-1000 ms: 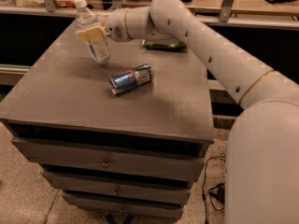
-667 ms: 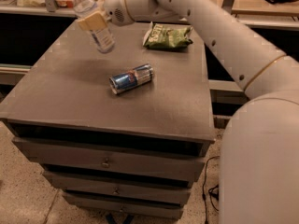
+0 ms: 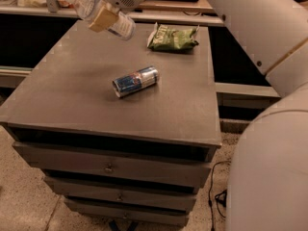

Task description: Knock blue plastic bottle over

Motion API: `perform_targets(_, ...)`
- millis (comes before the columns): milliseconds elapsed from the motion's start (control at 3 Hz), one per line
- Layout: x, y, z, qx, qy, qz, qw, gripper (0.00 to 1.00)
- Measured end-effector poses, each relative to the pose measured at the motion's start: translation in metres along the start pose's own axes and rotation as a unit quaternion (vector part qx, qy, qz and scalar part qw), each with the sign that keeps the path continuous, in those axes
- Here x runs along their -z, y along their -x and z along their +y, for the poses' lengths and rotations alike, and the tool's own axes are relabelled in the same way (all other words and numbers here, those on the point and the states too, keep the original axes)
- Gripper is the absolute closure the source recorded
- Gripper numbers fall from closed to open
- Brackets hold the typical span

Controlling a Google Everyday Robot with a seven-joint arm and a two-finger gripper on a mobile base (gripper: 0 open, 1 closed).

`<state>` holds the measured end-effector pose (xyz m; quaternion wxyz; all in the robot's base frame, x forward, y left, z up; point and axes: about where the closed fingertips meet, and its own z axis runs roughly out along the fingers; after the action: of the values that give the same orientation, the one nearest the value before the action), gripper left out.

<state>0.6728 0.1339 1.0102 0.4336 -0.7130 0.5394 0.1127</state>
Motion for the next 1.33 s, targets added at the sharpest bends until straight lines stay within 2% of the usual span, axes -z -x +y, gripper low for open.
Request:
perform_targets(333, -0.015, 0.005, 0.019, 0.089, 0.022, 0.025, 0.9955, 1.0)
perform_targets(667, -0.041, -0.004, 0.035, 0.146, 0.057, 0.043, 0.9867, 1.0)
perform_targets(1000, -0.068, -0.025, 0.048, 0.172, 0.092, 0.074, 0.978, 1.0)
perform_targets(1333, -0.085, -0.043, 0.056, 0.182, 0.113, 0.099, 0.9717, 1.0)
